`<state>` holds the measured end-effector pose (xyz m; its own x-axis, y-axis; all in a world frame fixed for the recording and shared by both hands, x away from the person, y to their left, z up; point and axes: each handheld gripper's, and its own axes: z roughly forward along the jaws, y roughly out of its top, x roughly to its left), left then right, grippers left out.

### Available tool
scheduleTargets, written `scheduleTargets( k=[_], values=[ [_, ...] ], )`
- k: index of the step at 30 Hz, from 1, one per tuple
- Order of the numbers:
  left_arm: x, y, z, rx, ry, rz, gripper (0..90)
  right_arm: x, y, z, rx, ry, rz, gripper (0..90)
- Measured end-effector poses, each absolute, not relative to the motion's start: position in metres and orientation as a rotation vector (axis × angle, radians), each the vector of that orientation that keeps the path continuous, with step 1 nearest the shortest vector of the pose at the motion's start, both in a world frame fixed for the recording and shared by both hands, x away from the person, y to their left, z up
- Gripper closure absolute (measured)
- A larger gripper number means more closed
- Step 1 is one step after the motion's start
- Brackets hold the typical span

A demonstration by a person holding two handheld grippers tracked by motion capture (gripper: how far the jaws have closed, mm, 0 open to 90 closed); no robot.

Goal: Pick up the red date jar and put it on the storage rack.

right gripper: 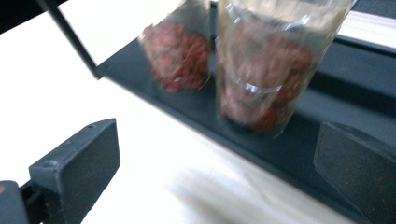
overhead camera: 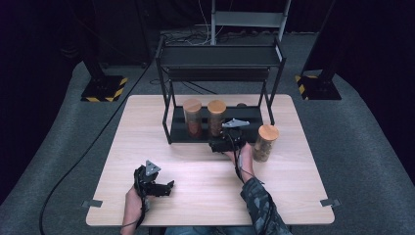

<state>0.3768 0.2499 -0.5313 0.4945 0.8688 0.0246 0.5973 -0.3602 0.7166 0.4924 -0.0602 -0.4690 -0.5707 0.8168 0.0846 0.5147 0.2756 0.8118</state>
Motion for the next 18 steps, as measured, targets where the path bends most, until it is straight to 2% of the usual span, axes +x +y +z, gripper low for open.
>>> scheduleTargets(
  k=[18],
  values=[
    [0.377,0.25,-0.531,2.088,1.202,0.532,0.2,0.415,-0.079,-0.495,1.196,2.249,1.227,0.0]
  ],
)
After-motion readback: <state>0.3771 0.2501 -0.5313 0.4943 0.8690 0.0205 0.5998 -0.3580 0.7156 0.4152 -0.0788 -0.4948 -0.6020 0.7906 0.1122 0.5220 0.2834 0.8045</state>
